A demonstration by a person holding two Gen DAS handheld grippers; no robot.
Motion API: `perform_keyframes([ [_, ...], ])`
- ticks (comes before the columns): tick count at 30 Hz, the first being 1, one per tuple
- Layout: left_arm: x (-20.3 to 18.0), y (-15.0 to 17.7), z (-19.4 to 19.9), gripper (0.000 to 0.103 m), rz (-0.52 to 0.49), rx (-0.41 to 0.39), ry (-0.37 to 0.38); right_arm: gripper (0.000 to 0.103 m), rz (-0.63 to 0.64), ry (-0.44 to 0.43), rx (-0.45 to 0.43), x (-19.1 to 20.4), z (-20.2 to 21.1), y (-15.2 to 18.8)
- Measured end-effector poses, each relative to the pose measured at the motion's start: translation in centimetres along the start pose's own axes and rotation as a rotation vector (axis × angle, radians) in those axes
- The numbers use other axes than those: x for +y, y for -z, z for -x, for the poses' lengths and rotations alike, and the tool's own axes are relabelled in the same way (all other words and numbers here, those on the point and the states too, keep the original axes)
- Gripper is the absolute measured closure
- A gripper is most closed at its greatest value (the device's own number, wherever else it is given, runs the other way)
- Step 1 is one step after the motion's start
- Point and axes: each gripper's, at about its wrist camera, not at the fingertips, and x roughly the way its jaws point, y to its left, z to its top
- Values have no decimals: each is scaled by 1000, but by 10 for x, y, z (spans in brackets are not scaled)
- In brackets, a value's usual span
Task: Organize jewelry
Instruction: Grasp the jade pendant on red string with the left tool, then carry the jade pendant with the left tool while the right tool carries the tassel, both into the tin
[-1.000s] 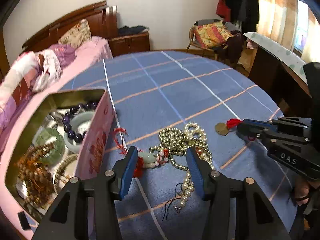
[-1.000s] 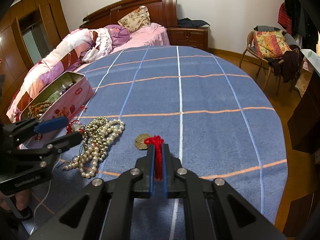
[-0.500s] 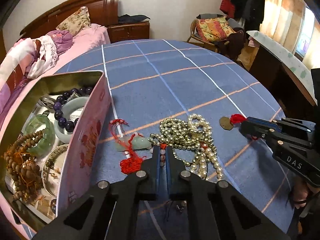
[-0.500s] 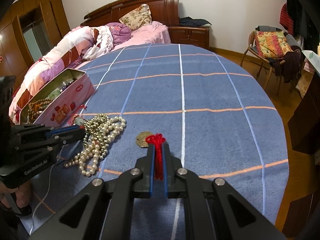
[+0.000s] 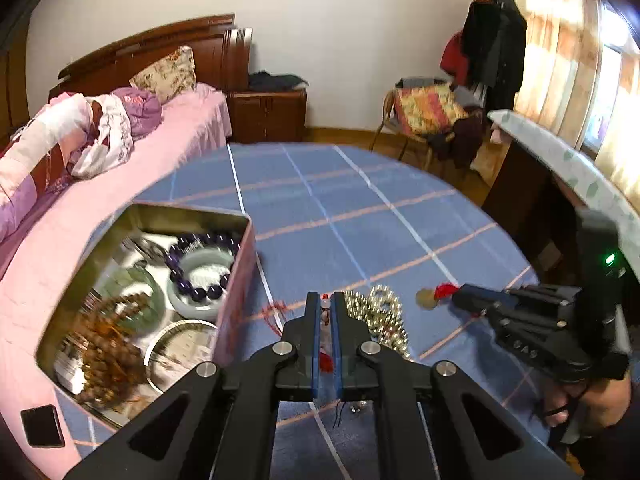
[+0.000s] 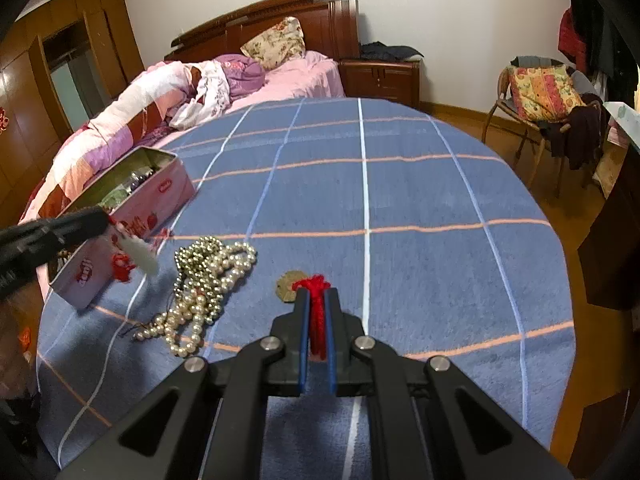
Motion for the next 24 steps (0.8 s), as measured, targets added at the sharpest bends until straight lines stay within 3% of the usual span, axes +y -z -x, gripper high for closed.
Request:
perform_keyframes([
  [16, 1, -13, 29, 100, -2, -75, 15, 93, 9, -48, -81, 12, 28, -16],
  [24, 7, -23, 42, 100, -28, -99, -12, 93, 36, -90, -117, 33, 41, -31],
])
